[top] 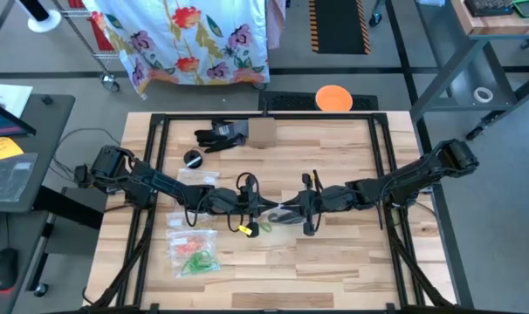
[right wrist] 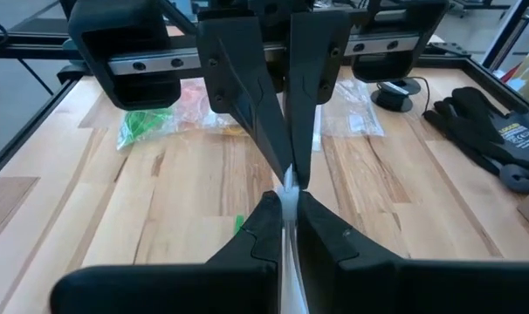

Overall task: Sort rubber bands
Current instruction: Close the transparent zip bag

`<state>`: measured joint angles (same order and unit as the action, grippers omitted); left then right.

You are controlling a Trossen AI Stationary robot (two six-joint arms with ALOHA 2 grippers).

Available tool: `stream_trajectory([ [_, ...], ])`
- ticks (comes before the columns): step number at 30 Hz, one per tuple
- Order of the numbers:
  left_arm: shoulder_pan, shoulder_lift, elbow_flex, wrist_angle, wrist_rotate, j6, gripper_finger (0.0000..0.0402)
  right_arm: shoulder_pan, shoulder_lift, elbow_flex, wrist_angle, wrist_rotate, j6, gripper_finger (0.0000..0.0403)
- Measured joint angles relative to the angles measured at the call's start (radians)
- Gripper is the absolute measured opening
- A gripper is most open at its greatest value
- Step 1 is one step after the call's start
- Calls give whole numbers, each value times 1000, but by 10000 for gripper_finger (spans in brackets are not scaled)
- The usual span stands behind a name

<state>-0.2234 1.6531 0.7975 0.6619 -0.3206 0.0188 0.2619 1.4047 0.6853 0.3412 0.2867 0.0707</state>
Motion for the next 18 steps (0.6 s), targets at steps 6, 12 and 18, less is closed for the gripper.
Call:
stream_trajectory([
  [6, 1, 0, 0, 2, 22, -2, 2, 0, -1, 6, -2, 0, 0, 13],
  [12, -11, 0, 0, -16, 22, 52, 47, 0, 0, 11, 3, 0, 0, 13],
  [18, -10, 0, 0, -15, -54, 43, 127, 0, 0, 11, 9, 0, 0, 13],
])
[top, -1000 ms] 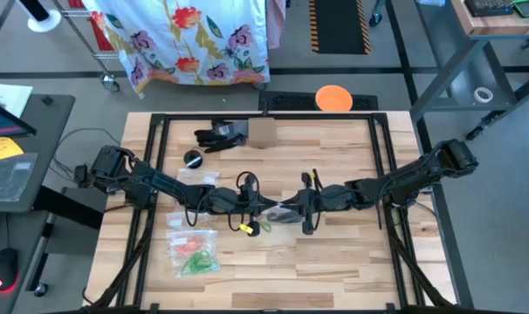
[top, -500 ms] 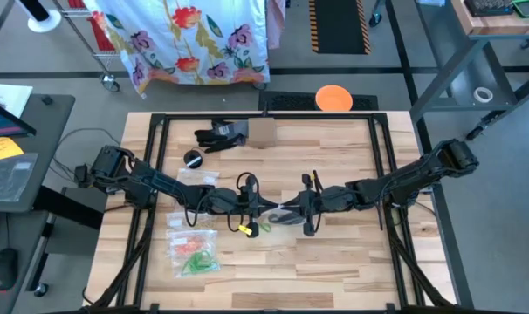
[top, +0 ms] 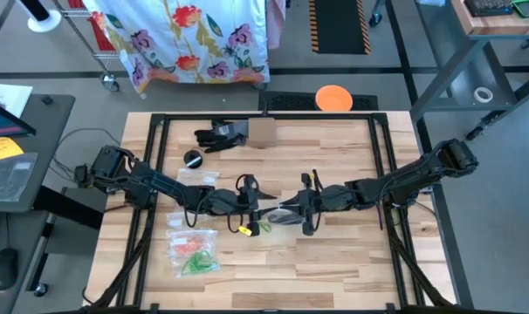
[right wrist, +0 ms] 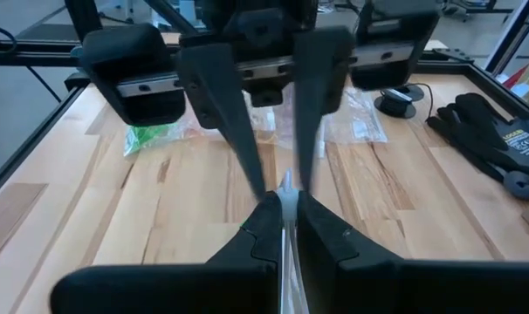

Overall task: Sort rubber bands
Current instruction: Close the transparent zip bag

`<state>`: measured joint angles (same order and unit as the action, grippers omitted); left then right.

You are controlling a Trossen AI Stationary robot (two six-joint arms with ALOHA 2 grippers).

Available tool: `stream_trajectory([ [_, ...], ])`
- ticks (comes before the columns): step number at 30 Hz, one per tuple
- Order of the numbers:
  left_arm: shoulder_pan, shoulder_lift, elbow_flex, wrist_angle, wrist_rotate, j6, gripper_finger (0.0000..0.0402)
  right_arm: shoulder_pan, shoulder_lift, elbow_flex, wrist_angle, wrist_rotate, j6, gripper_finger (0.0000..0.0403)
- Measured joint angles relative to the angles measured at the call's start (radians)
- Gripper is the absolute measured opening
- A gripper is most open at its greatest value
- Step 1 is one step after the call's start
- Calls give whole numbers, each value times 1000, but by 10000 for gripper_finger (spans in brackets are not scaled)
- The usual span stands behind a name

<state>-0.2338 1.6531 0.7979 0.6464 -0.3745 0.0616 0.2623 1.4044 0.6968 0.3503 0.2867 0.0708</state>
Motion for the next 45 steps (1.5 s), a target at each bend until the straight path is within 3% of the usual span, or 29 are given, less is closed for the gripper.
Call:
stream_trajectory([
  [5, 2, 0, 0, 10, 14, -41, 177, 0, 0, 2, 6, -3, 0, 13],
  [10, 6, 0, 0, 42, 42, -75, 189, 0, 0, 2, 29, -8, 0, 13],
  [17, 15, 36, 21, 48, 90, -111, 189, 0, 0, 2, 35, -8, -1, 13],
  [23, 17, 118, 111, -7, 111, -83, 189, 6, 0, 2, 36, -8, -1, 13],
  [27, 17, 113, 151, -102, 111, -70, 189, 17, 0, 2, 15, -8, -3, 13],
  [36, 17, 114, 155, -119, 111, -59, 188, 19, 0, 2, 9, -9, -3, 13],
  [45, 15, 106, 155, -141, 108, -59, 135, 19, 0, 2, 8, -9, 0, 13],
])
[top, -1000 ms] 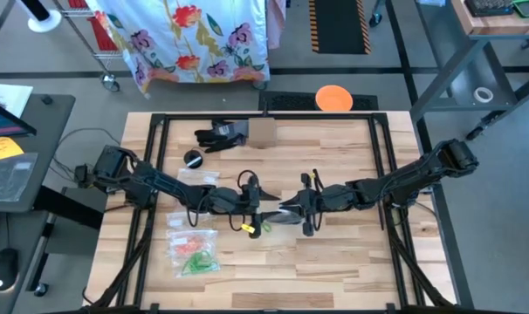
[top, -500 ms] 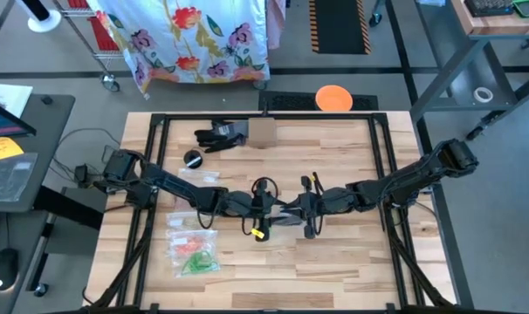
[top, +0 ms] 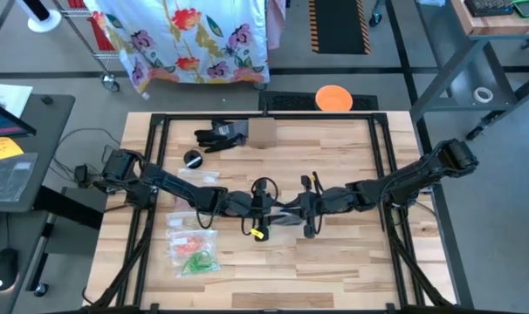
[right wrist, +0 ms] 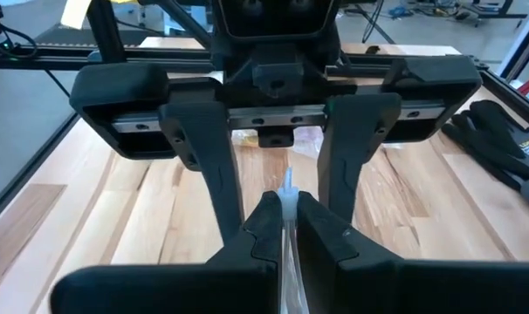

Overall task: Sort rubber bands
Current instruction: Close the transparent zip bag

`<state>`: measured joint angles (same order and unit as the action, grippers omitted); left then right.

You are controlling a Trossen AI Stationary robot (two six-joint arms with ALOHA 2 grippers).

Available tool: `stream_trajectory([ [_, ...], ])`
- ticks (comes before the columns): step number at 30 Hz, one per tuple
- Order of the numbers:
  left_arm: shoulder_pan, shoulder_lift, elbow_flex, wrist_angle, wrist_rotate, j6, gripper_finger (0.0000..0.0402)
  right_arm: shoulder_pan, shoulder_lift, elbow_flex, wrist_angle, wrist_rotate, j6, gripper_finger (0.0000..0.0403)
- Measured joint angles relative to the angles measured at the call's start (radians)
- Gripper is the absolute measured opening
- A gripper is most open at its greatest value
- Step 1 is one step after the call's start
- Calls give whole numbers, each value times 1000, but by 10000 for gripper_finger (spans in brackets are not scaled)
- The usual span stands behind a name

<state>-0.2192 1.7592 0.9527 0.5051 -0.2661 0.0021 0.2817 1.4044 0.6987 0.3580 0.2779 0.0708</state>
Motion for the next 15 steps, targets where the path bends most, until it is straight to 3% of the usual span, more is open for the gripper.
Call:
stream_trajectory([
  [6, 0, 0, 0, 0, -2, 0, 81, 0, 0, 0, -20, 0, 0, 13],
  [10, 0, 0, 0, -2, -35, 7, 15, -1, 0, 0, -44, 0, 0, 14],
  [15, 0, 0, 0, -4, -37, 12, 2, -2, 0, 0, -53, 0, 0, 16],
])
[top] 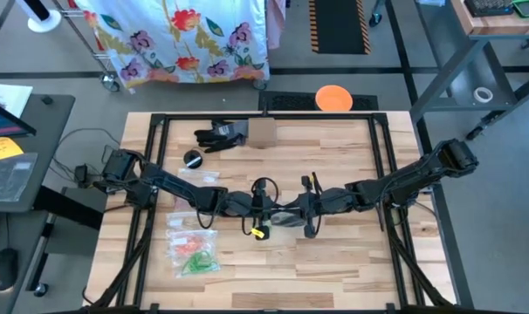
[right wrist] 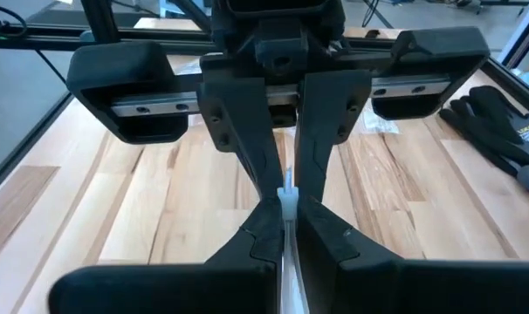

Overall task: Sort rubber bands
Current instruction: Close the transparent zip bag

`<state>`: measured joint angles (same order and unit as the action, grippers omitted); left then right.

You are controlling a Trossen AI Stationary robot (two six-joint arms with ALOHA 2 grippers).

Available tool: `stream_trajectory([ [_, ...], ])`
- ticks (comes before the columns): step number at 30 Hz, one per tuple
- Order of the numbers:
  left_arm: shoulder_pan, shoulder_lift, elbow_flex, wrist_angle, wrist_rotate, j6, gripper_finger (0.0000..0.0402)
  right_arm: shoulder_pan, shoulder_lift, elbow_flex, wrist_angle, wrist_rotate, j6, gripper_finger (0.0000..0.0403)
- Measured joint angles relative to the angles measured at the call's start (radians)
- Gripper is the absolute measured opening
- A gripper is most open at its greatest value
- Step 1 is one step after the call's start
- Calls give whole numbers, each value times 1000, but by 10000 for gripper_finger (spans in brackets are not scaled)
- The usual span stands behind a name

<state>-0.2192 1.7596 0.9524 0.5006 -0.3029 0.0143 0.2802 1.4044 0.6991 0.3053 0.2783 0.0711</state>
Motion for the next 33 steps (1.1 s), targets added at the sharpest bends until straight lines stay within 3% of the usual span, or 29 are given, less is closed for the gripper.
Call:
stream_trajectory([
  [11, -29, -9, 0, 6, -54, 68, 0, 1, -39, 2, -74, 8, 8, 17],
  [33, -43, -24, -3, 48, -28, 72, 0, 19, -60, 1, -130, 35, 11, 18],
])
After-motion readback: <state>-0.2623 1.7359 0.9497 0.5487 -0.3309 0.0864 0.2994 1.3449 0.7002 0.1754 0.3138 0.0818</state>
